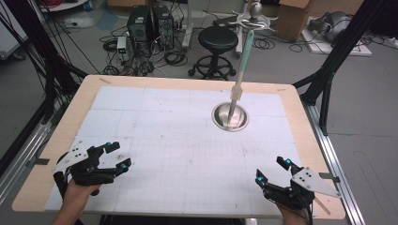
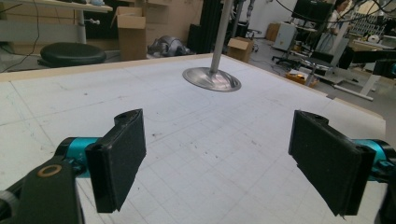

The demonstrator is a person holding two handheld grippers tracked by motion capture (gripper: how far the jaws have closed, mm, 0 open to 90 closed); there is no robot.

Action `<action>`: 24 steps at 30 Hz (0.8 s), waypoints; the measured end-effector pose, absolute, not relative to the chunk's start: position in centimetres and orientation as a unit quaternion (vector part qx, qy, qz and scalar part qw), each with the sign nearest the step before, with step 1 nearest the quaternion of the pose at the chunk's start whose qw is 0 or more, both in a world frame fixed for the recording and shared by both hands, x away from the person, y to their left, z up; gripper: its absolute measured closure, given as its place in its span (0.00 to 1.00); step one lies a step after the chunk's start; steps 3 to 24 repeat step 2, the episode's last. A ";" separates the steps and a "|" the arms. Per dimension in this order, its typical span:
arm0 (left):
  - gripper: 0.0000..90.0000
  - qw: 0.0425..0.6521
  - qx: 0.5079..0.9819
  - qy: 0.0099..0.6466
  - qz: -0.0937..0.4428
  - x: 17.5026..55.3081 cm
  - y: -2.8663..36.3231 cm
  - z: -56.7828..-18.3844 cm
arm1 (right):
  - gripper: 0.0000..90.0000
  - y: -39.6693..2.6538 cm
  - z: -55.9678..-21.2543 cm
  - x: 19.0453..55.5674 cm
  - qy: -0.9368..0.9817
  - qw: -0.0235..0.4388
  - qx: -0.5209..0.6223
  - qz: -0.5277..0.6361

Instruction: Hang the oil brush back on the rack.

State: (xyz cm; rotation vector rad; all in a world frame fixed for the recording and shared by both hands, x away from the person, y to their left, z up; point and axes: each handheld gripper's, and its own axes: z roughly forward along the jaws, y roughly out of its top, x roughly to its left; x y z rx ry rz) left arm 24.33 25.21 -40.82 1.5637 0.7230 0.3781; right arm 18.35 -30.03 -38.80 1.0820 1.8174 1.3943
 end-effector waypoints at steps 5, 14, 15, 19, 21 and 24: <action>0.22 0.636 0.684 0.316 0.166 24.3 25.2 -40.8 | 0.19 -30.1 -38.8 18.4 0.685 0.300 0.407 0.525; 0.22 0.636 0.684 0.316 0.166 24.3 25.2 -40.8 | 0.19 -30.1 -38.8 18.4 0.685 0.300 0.407 0.525; 0.22 0.636 0.684 0.316 0.166 24.3 25.2 -40.8 | 0.19 -30.1 -38.8 18.4 0.685 0.300 0.407 0.525; 0.22 0.636 0.684 0.316 0.166 24.3 25.2 -40.8 | 0.19 -30.1 -38.8 18.4 0.685 0.300 0.407 0.525; 0.22 0.636 0.684 0.316 0.166 24.3 25.2 -40.8 | 0.19 -30.1 -38.8 18.4 0.685 0.300 0.407 0.525; 0.22 0.636 0.684 0.316 0.166 24.3 25.2 -40.8 | 0.19 -30.1 -38.8 18.4 0.685 0.300 0.407 0.525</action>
